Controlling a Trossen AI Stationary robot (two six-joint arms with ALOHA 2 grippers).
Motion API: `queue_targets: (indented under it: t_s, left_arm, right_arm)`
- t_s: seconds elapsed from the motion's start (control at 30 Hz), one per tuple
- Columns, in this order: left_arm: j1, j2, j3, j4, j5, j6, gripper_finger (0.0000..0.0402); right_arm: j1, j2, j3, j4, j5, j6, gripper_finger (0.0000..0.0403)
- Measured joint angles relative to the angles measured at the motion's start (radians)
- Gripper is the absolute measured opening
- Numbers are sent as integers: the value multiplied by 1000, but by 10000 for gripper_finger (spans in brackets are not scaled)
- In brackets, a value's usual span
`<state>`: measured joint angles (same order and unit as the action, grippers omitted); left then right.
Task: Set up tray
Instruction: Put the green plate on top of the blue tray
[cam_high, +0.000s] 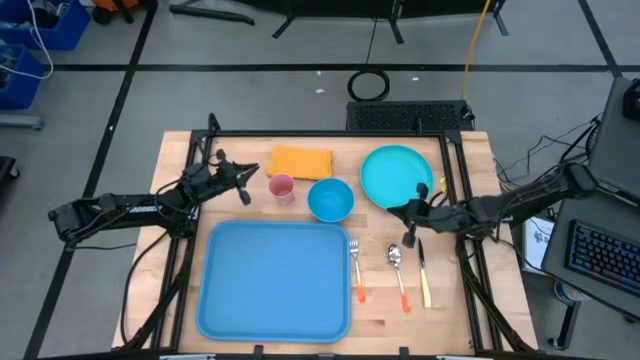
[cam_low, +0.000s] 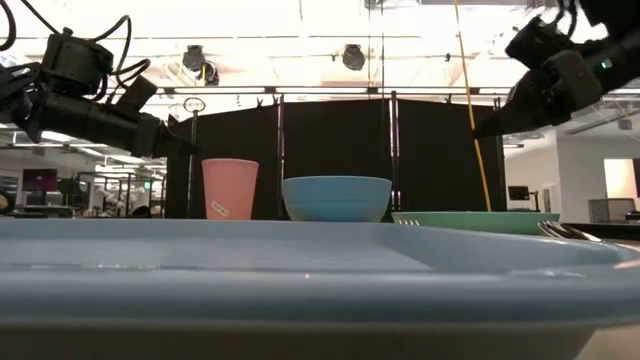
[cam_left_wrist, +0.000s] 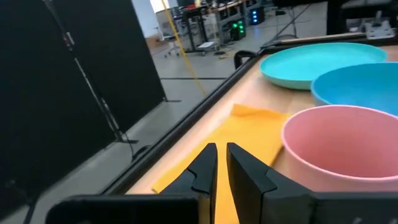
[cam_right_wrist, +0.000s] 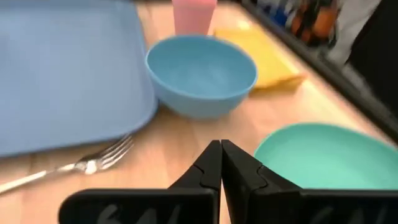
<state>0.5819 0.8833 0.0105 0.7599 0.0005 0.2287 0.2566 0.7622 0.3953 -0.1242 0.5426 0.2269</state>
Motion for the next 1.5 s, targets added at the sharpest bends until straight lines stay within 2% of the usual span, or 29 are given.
queue_targets:
  t_s: [0.13, 0.3, 0.4, 0.57, 0.73, 1.17, 1.5]
  left_arm:
    - [0, 0, 0, 0, 2, -30, 42]
    - [-15, 0, 0, 1, 92, -354, 42]
    - [-25, 0, 0, 1, 123, -496, 42]
    - [-36, 0, 0, 1, 131, -618, 42]
    - [-38, 0, 0, 0, 131, -631, 42]
    - [-54, 0, 0, -7, 132, -632, 42]
    - [-68, 0, 0, -8, 131, -627, 42]
  right_arm:
    - [-50, 66, 100, -194, -125, 50, 3]
    - [-117, 156, 147, -275, -261, 101, 48]
    - [-158, 196, 149, -276, -263, 102, 93]
    - [-252, 247, 150, -316, -288, 100, 158]
    - [-327, 290, 150, -335, -362, 24, 187]
    - [-413, 394, 150, -271, -359, -86, 193]
    - [-458, 450, 150, -231, -358, -129, 161]
